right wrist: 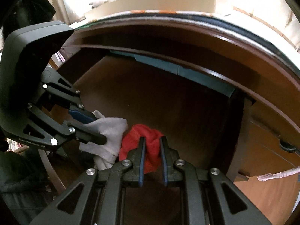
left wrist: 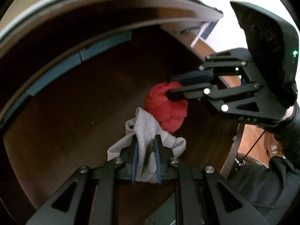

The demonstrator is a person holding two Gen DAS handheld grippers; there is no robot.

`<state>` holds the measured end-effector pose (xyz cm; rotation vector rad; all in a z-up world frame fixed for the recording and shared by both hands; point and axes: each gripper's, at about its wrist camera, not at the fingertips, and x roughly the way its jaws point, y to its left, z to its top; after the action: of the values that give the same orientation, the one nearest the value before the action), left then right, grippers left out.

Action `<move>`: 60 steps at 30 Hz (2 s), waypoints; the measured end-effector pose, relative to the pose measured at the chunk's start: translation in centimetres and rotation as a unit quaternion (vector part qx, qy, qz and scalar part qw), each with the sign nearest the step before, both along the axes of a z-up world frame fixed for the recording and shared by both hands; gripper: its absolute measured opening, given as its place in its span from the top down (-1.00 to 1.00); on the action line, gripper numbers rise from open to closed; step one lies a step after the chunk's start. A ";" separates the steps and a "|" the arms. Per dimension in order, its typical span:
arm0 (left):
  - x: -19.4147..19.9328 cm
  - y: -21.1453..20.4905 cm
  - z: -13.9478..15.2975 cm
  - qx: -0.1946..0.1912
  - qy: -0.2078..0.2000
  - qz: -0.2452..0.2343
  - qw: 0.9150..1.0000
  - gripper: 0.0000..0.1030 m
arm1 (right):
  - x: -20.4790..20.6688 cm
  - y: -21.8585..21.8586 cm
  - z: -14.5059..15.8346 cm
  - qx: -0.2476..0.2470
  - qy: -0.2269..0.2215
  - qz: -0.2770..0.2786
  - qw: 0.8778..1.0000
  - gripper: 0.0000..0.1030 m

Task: Take underwear out of drawer
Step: 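Lift the grey-white sock and red sock up out of the drawer, then carry the grey-white sock with the left tool while the right tool carries the red sock to the tray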

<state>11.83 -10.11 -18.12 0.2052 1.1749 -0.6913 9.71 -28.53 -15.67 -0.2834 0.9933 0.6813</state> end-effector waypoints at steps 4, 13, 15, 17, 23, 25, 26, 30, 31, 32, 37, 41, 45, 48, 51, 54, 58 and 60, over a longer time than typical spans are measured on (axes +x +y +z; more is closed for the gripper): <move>0.1 1.0 0.9 -0.003 -0.037 0.017 0.999 0.74 | -0.4 -0.7 0.7 0.016 -0.022 -0.009 1.000 0.69; -1.7 0.7 2.5 -0.006 -0.092 0.045 0.995 0.74 | -1.2 -2.5 1.9 0.047 -0.053 -0.029 0.997 0.69; -1.9 1.1 3.0 -0.011 -0.101 0.057 0.993 0.74 | -1.3 -2.2 1.9 0.050 -0.062 -0.031 0.996 0.69; -2.0 1.5 3.4 -0.014 -0.111 0.070 0.991 0.74 | -1.4 -2.2 2.0 0.056 -0.070 -0.035 0.995 0.69; -3.3 2.9 5.0 0.000 -0.154 0.102 0.983 0.74 | -1.8 -2.7 2.7 0.079 -0.087 -0.045 0.992 0.69; -3.6 3.6 5.7 0.001 -0.165 0.114 0.980 0.74 | -2.0 -2.5 2.7 0.082 -0.090 -0.046 0.991 0.69; -3.7 3.8 6.0 0.003 -0.173 0.120 0.978 0.74 | -2.0 -2.5 2.8 0.084 -0.091 -0.046 0.991 0.69; -3.9 4.0 6.9 0.007 -0.197 0.133 0.971 0.74 | -2.3 -2.4 3.6 0.094 -0.101 -0.048 0.989 0.69; -4.0 4.1 7.1 0.007 -0.202 0.135 0.970 0.74 | -2.4 -2.4 3.7 0.096 -0.104 -0.047 0.989 0.69; -4.1 4.2 7.3 0.009 -0.208 0.136 0.969 0.74 | -2.4 -2.3 3.9 0.098 -0.106 -0.046 0.988 0.69; -4.5 4.2 7.8 0.011 -0.224 0.143 0.964 0.74 | -2.6 -1.9 4.6 0.106 -0.118 -0.043 0.986 0.69; -4.6 4.3 8.1 0.010 -0.235 0.154 0.960 0.74 | -2.8 -1.7 5.1 0.112 -0.126 -0.042 0.985 0.69; -4.8 4.7 8.7 0.008 -0.251 0.168 0.953 0.74 | -2.9 -1.7 5.7 0.117 -0.134 -0.040 0.983 0.69; -5.1 5.4 9.4 0.005 -0.260 0.177 0.949 0.74 | -2.9 -1.5 6.4 0.122 -0.140 -0.037 0.982 0.69; -5.2 5.7 10.0 0.004 -0.268 0.182 0.946 0.74 | -3.0 -1.2 7.2 0.126 -0.149 -0.032 0.980 0.69; -5.3 5.9 10.5 0.004 -0.277 0.187 0.943 0.74 | -2.9 -0.8 7.9 0.128 -0.155 -0.028 0.979 0.69; -5.6 6.2 11.1 0.003 -0.292 0.195 0.936 0.74 | -3.0 -0.5 8.6 0.135 -0.165 -0.024 0.977 0.69; -5.7 6.4 11.4 0.002 -0.301 0.201 0.932 0.74 | -3.1 -0.4 8.9 0.138 -0.171 -0.022 0.975 0.69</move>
<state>6.11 -3.70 -6.67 0.1562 0.5953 -0.2301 6.62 -28.91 -6.82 -0.1267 0.5671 0.6939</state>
